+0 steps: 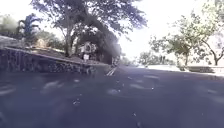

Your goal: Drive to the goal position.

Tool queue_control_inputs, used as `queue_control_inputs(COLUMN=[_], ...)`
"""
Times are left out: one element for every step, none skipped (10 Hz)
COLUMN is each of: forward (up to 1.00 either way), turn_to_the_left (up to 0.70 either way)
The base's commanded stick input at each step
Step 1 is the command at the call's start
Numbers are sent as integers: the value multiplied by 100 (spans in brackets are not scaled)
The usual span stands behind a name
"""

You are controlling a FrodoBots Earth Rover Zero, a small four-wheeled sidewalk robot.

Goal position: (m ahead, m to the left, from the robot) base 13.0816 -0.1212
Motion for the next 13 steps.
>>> queue_control_inputs(forward=[100, 100, 100, 100, 100, 100, 100, 100, 100, 100, 100, 100, 100], turn_to_the_left=[3, 0, 0, 0, 0, 0, 0, 0, 0, 0, 0, 0, 0])
